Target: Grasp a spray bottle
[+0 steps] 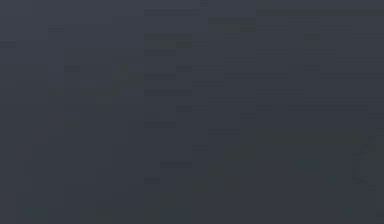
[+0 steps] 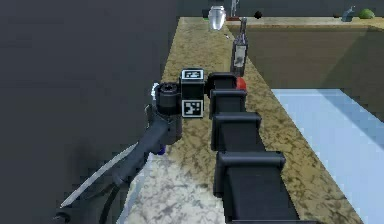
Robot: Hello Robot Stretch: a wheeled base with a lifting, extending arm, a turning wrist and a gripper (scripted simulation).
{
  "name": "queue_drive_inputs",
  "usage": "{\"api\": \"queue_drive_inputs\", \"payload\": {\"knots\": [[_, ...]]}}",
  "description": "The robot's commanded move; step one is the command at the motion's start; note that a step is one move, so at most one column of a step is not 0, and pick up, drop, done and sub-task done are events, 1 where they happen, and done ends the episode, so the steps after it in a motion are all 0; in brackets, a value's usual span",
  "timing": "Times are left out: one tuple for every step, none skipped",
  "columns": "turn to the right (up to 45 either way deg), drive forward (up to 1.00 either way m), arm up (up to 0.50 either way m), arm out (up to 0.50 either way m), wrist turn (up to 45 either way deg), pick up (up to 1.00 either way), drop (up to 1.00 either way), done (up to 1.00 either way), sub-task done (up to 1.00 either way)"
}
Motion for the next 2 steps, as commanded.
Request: {"api": "queue_drive_inputs", "payload": {"knots": [[0.0,0.00,0.00,0.00,45.0,0.00,0.00,0.00,0.00],[0.0,0.00,0.00,0.00,45.0,0.00,0.00,0.00,0.00]]}}
